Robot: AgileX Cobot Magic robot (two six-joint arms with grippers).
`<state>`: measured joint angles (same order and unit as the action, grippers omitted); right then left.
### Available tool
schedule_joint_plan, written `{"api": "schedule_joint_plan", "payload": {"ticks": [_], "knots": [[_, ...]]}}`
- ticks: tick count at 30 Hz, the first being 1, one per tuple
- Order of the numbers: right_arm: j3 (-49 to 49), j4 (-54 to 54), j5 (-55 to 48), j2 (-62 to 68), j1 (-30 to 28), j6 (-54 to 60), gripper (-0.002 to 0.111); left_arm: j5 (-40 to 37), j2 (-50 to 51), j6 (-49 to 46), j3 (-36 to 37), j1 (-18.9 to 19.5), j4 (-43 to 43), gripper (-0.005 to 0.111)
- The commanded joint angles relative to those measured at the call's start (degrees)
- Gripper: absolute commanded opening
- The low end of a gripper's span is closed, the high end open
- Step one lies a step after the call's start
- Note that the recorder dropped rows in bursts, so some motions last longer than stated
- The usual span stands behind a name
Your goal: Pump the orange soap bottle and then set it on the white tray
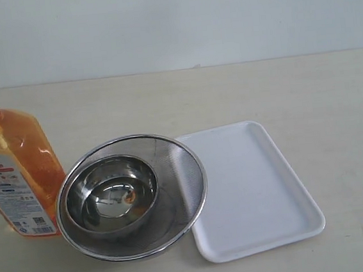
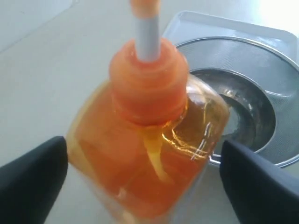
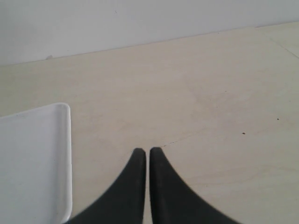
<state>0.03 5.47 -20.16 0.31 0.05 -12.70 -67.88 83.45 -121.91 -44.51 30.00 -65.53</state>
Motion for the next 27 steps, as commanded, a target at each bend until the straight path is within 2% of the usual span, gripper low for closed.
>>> {"api": "schedule_joint_plan", "payload": {"ticks": [1, 5, 12, 14, 20, 27], "knots": [[0.0, 0.3, 0.6, -0.3, -0.1, -0.2, 0.0, 6.6, 0.0, -0.3, 1.1, -2.1, 2.2, 0.081], [0.0, 0.3, 0.6, -0.3, -0.1, -0.2, 0.0, 5.5, -0.4, -0.3, 1.1, -2.1, -6.7, 0.081], [0.0, 0.3, 0.2, -0.3, -0.1, -0.2, 0.0, 4.5, -0.2, -0.1, 2.2, -2.1, -4.5, 0.08], [0.0, 0.3, 0.2, -0.3, -0.1, -0.2, 0.0, 4.9, -0.2, 2.8, 2.9, -2.1, -4.4, 0.077], [0.0, 0.3, 0.2, -0.3, -0.1, -0.2, 0.0, 3.0, -0.2, 13.0, 3.1, -2.1, -2.5, 0.056], [0.0, 0.3, 0.2, -0.3, -0.1, -0.2, 0.0, 0.2, -0.2, 11.1, 3.1, -2.1, -2.6, 0.033]]}}
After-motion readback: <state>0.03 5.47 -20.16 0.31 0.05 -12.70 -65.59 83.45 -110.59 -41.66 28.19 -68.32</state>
